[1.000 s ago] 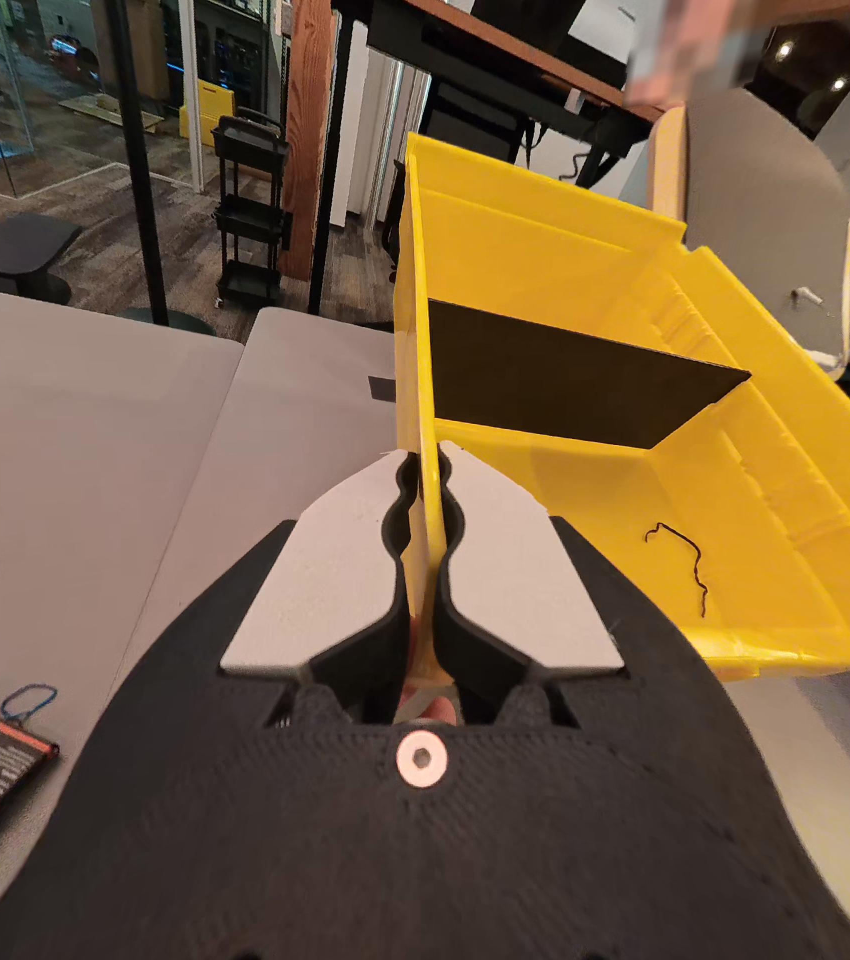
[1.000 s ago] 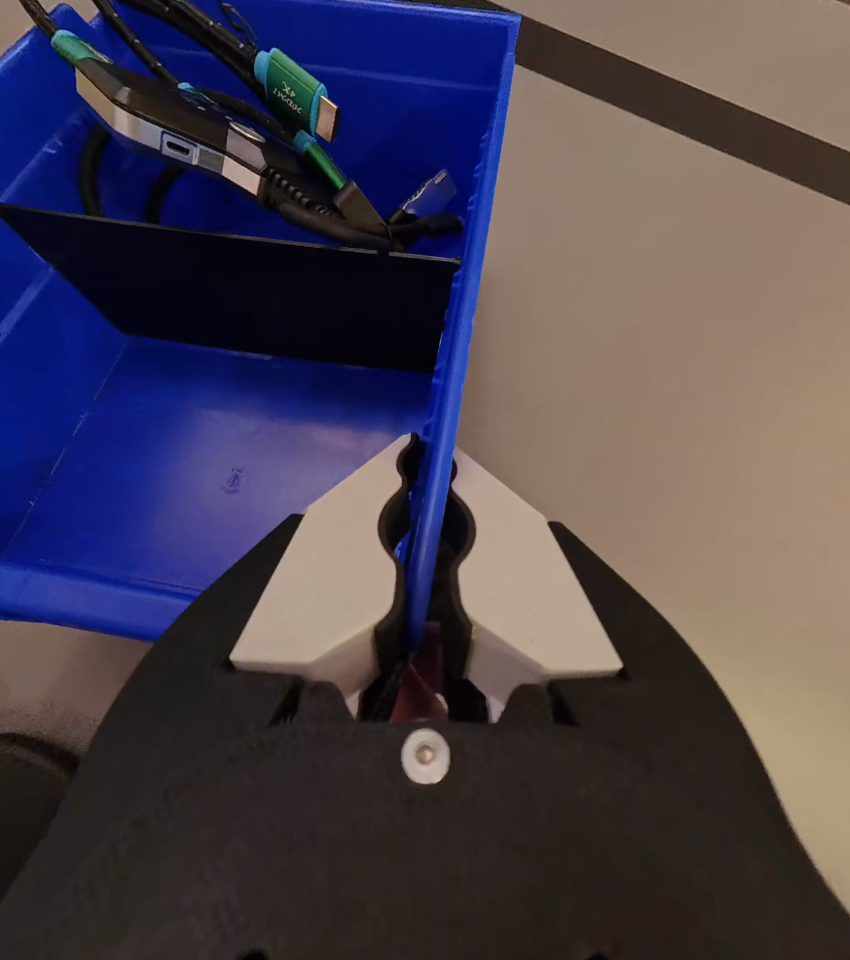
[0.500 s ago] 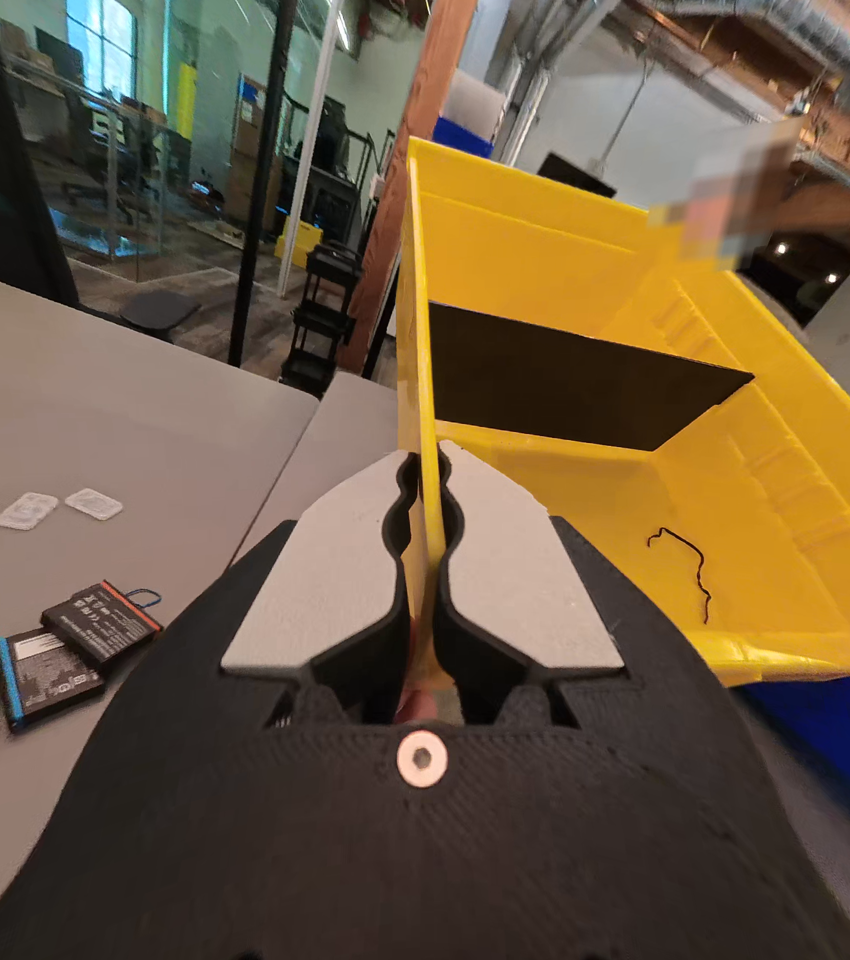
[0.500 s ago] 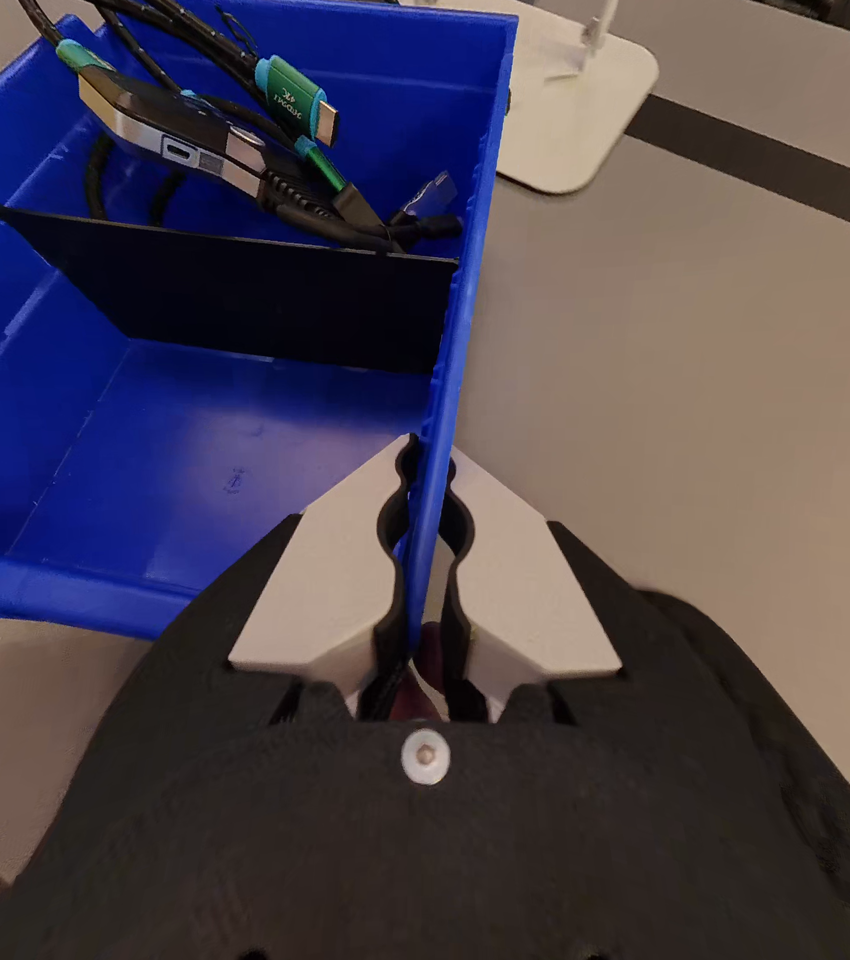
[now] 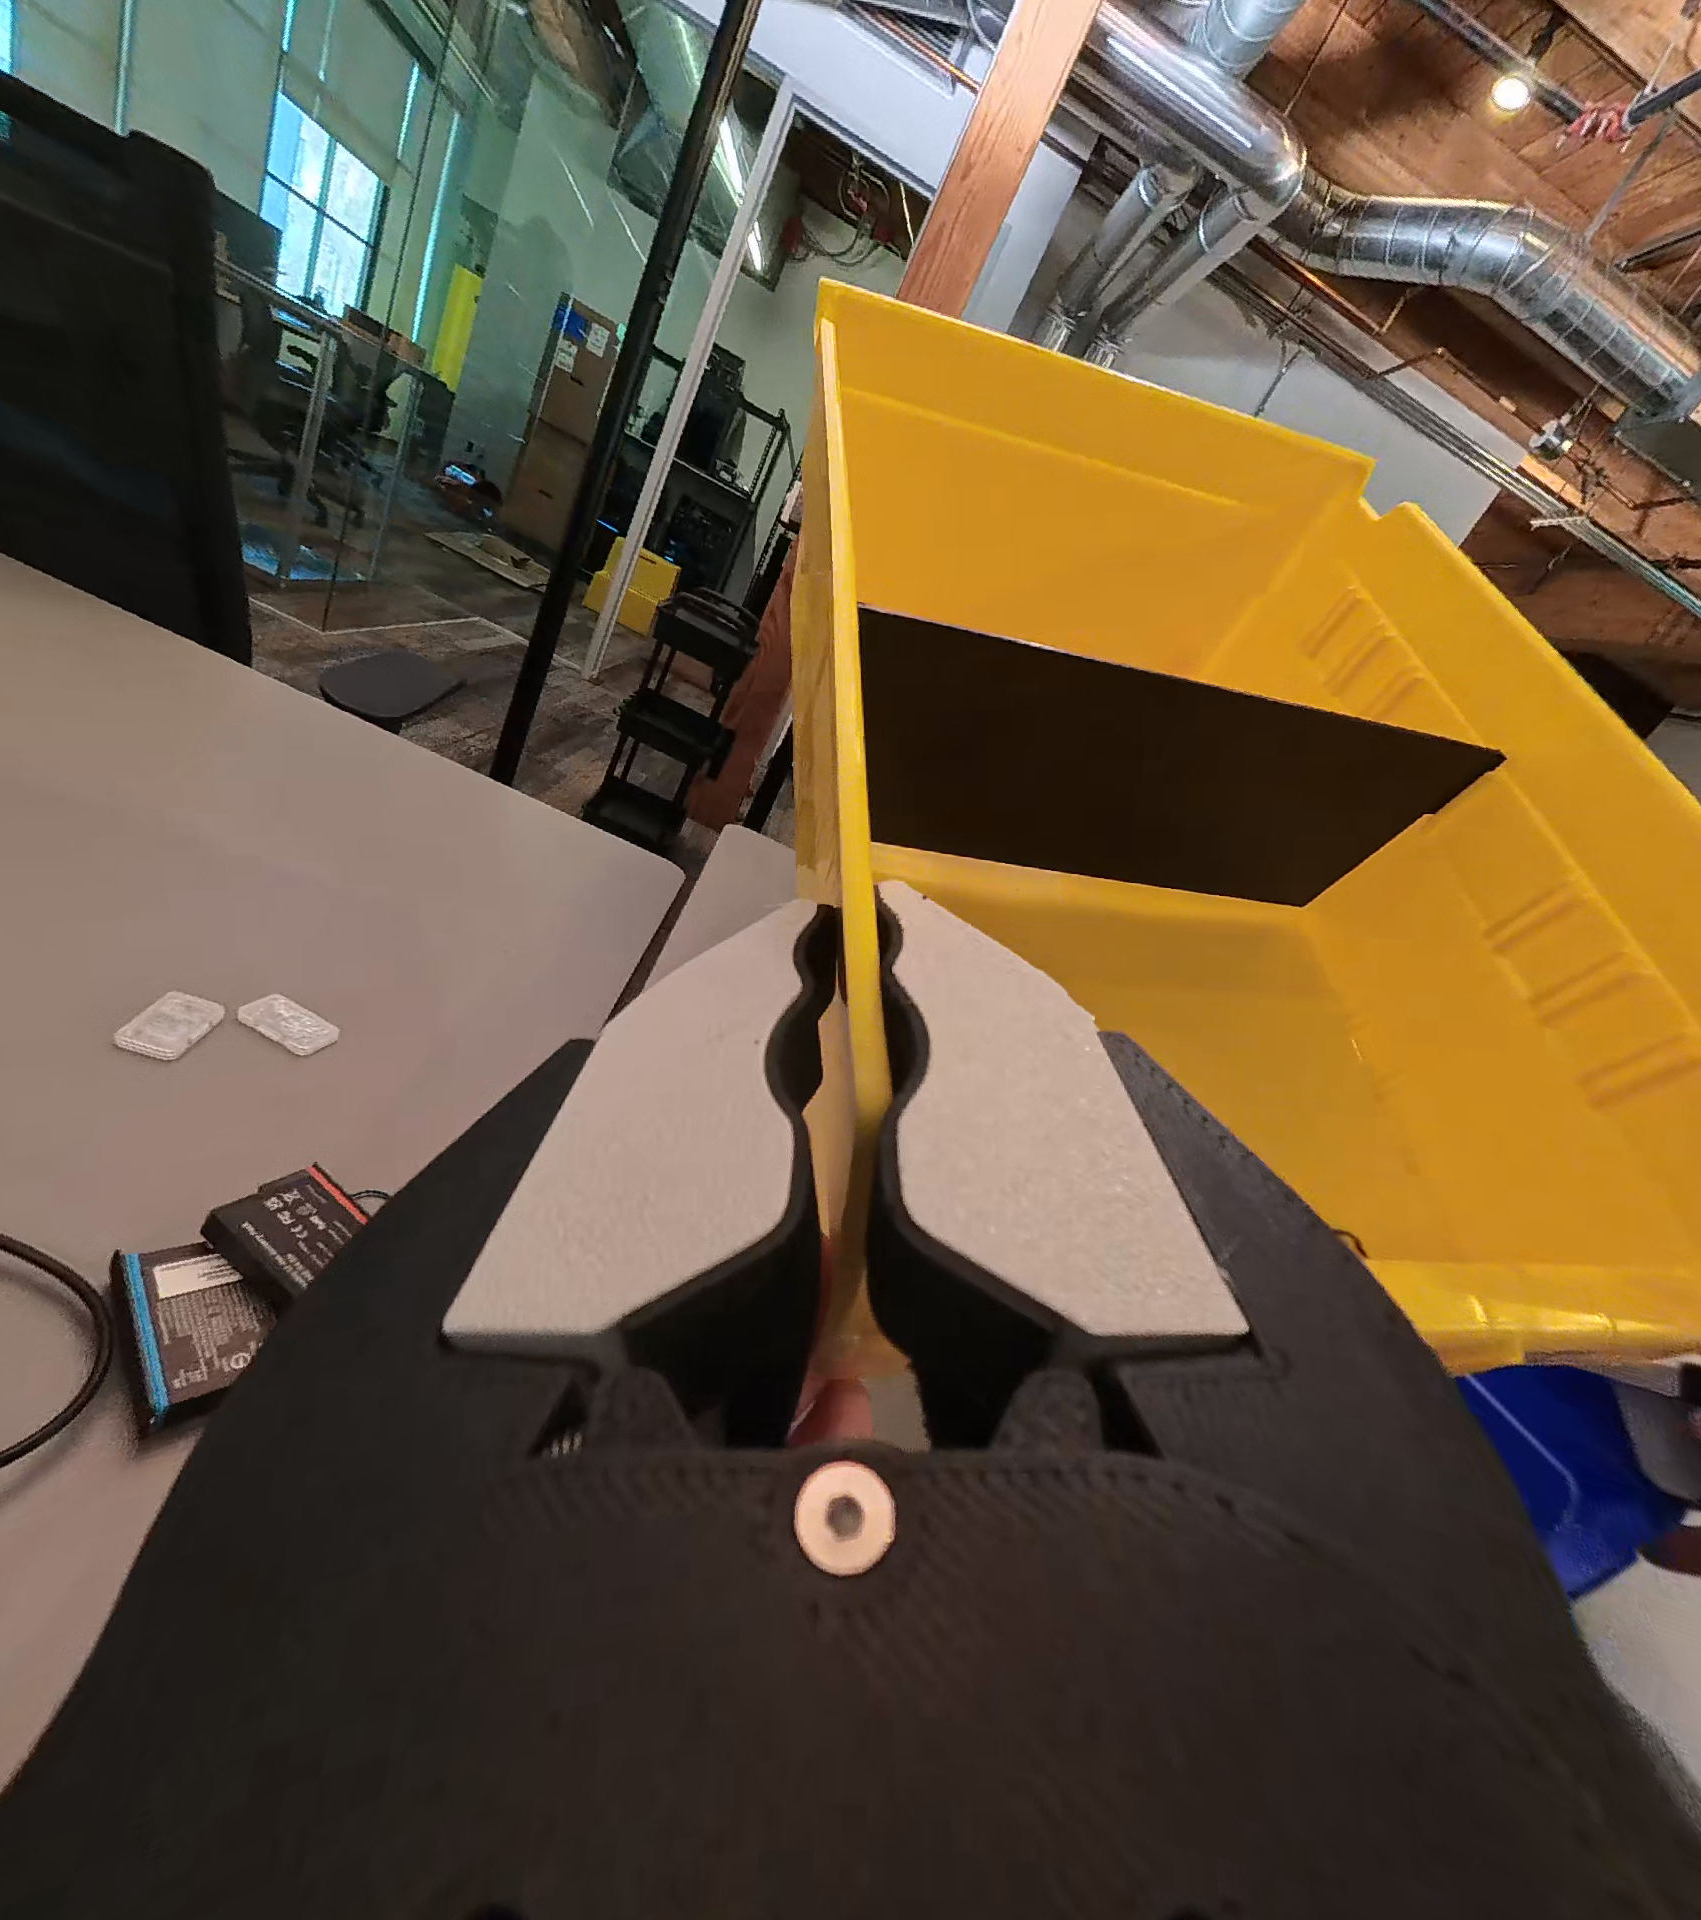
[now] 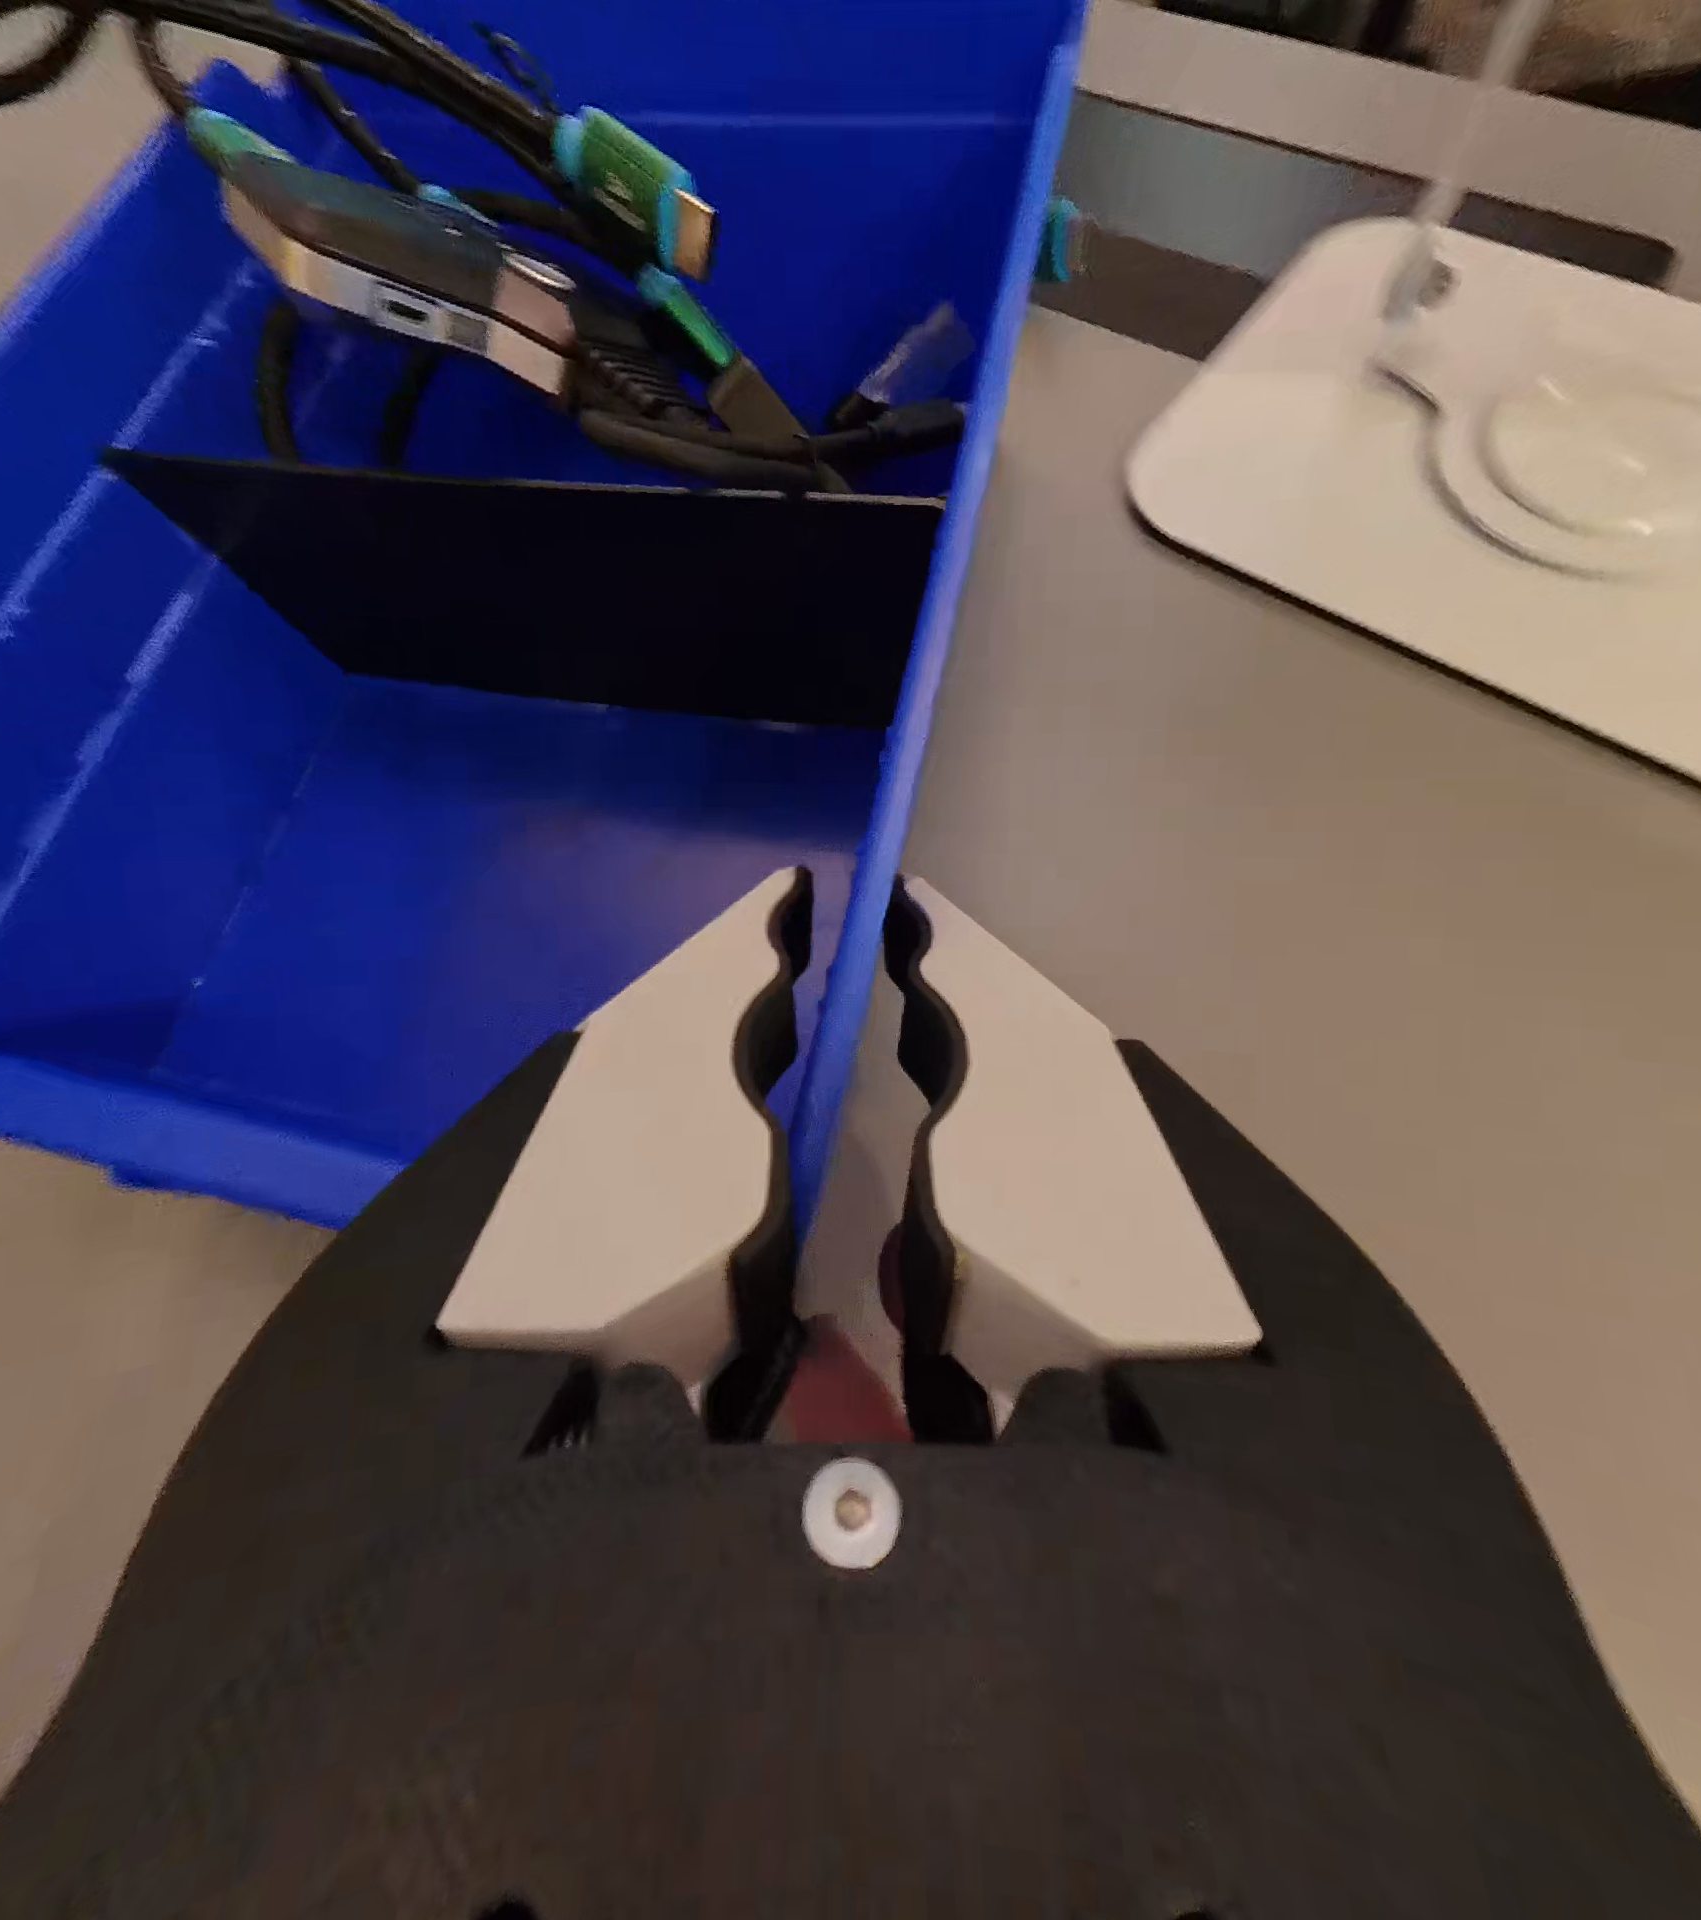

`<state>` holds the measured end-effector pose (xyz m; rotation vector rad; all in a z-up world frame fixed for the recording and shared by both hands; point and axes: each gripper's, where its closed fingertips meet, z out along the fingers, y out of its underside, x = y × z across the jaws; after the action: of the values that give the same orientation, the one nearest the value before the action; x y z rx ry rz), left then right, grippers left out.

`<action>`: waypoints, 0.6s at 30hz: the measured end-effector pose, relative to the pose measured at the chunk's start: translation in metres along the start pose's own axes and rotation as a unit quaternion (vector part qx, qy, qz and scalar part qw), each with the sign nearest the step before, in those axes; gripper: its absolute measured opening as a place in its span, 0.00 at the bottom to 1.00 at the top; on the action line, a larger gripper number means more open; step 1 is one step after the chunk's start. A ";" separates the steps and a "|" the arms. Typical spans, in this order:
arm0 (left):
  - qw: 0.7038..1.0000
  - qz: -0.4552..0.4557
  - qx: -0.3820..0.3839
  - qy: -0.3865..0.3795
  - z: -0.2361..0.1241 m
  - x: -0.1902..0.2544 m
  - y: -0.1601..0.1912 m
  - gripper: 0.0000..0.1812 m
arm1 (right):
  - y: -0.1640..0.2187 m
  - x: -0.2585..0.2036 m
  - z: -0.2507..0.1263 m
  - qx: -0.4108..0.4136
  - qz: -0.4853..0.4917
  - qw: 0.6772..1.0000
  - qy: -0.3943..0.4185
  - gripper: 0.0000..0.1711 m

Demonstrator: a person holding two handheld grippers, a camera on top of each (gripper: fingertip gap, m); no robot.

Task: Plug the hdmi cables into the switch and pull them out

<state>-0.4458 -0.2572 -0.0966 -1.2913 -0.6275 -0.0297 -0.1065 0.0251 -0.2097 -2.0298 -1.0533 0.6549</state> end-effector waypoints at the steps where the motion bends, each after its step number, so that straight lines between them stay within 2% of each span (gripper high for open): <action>1: 1.000 -0.001 0.002 0.000 0.000 -0.002 -0.001 0.01 | -0.007 -0.009 0.004 0.012 -0.008 1.000 -0.014 0.10; 3: 1.000 -0.002 0.006 -0.003 -0.002 -0.006 -0.003 0.02 | -0.023 -0.010 -0.001 0.040 -0.048 0.998 0.009 0.27; 4: 1.000 -0.004 0.008 -0.005 -0.004 -0.008 -0.004 0.02 | -0.033 -0.010 -0.010 0.060 -0.091 0.994 0.023 0.30; 6: 1.000 -0.006 0.013 -0.009 -0.006 -0.012 -0.006 0.02 | -0.056 -0.030 -0.039 0.118 -0.211 0.970 0.024 0.24; 8: 1.000 -0.007 0.018 -0.012 -0.007 -0.014 -0.007 0.02 | -0.063 -0.076 -0.063 0.153 -0.324 0.933 -0.030 0.22; 10: 1.000 -0.012 0.022 -0.014 -0.008 -0.015 -0.008 0.02 | -0.039 -0.115 -0.057 0.093 -0.407 0.903 -0.099 0.31; 11: 1.000 -0.017 0.022 -0.013 -0.007 -0.015 -0.008 0.02 | -0.025 -0.128 -0.049 0.064 -0.440 0.887 -0.122 0.32; 15: 0.999 -0.023 0.025 -0.008 -0.008 -0.013 -0.009 0.02 | 0.026 -0.140 0.006 -0.028 -0.564 0.816 -0.124 0.28; 16: 0.999 -0.020 0.026 -0.007 -0.009 -0.013 -0.010 0.02 | 0.034 -0.151 0.011 -0.027 -0.575 0.803 -0.153 0.16; 18: 0.999 -0.021 0.030 -0.005 -0.011 -0.013 -0.012 0.01 | 0.033 -0.164 0.021 -0.025 -0.574 0.801 -0.166 0.12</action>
<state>-0.4564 -0.2746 -0.0932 -1.2219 -0.6594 -0.0383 -0.1932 -0.1180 -0.2321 -0.9433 -2.1995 0.2888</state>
